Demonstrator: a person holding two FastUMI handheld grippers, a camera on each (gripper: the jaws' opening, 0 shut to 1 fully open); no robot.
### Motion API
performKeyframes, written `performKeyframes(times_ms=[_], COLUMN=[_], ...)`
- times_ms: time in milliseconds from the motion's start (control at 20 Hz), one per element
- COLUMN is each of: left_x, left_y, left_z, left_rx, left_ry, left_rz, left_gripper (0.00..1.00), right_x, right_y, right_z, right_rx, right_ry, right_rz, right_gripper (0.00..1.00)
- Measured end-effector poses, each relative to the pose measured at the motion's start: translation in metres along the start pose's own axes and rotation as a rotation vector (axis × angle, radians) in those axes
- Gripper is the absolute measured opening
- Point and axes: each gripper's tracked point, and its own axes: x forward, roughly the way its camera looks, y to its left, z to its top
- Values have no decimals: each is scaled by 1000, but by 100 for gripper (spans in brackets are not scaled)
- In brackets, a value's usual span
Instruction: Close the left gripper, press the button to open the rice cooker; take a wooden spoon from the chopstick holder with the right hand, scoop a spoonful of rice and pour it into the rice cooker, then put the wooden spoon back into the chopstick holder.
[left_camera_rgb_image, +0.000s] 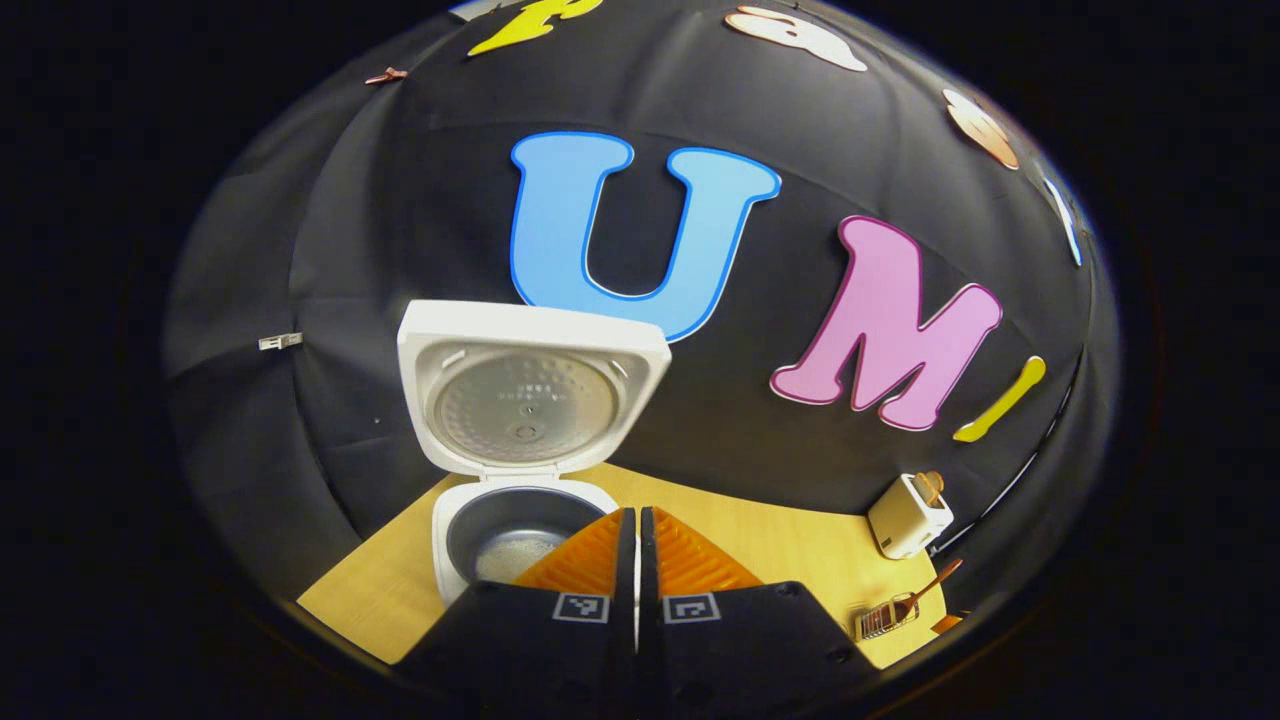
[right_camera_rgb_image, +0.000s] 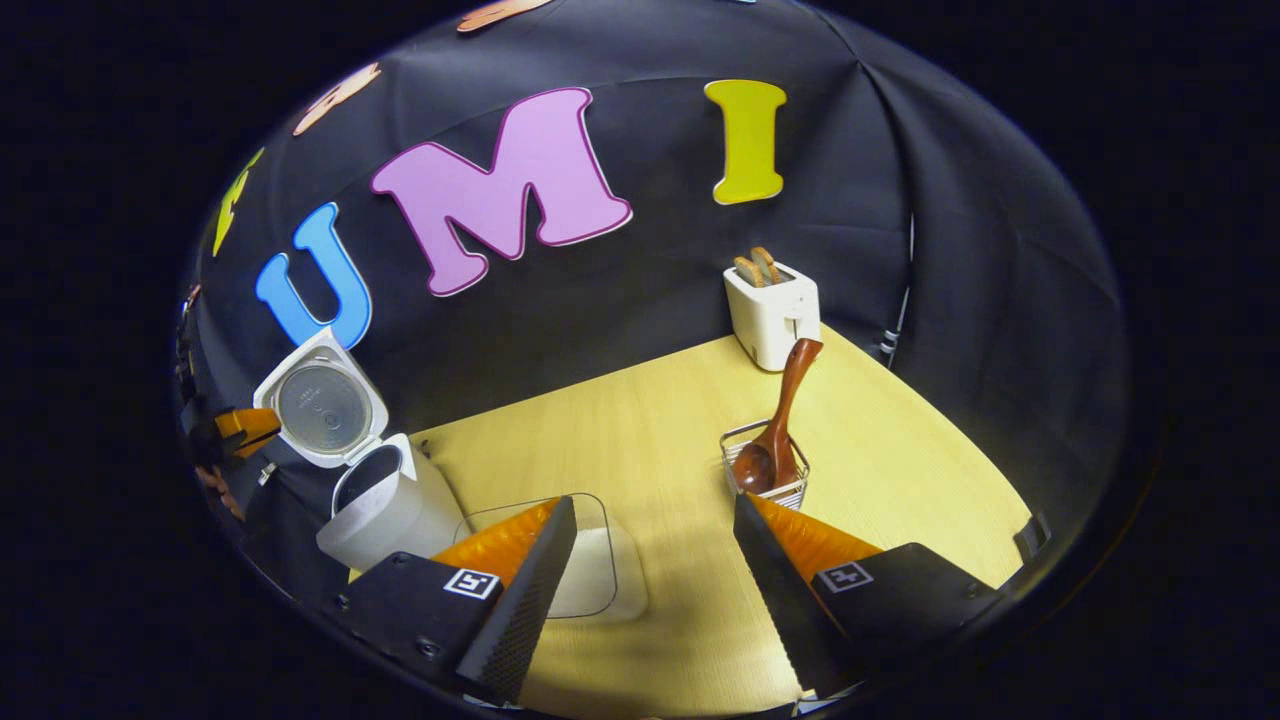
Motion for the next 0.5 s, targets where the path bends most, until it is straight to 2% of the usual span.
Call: performKeyframes(times_ms=[100,150,200,250,300,350,400,450,500], left_x=[-13,-17,-23,-27,-31,-35,-41,-46,-51], left_y=[-14,-23,-31,-38,-48,-61,-73,-83,-94], left_z=[-7,-14,-20,-26,-29,-33,-36,-38,-38], left_rx=[7,10,15,20,26,31,37,47,56], left_ry=[-20,-16,-13,-8,-7,-6,-7,-11,-19], left_rz=[-21,-39,-55,-67,-84,-110,-138,-168,-192], left_gripper=[6,16,10,21,27,29,27,43,50], right_x=[0,2,3,5,8,12,15,20,25], right_y=[-7,-11,-15,-19,-22,-28,-36,-44,-51], right_z=[3,4,7,10,15,20,27,35,43], right_rx=[13,13,11,8,3,-10,-26,-38,-43], right_ry=[-2,0,2,3,0,-6,-16,-27,-40], right_rz=[-8,-11,-14,-13,-9,-9,-14,-19,-27], right_gripper=[99,99,99,99,99,99,99,99,99])
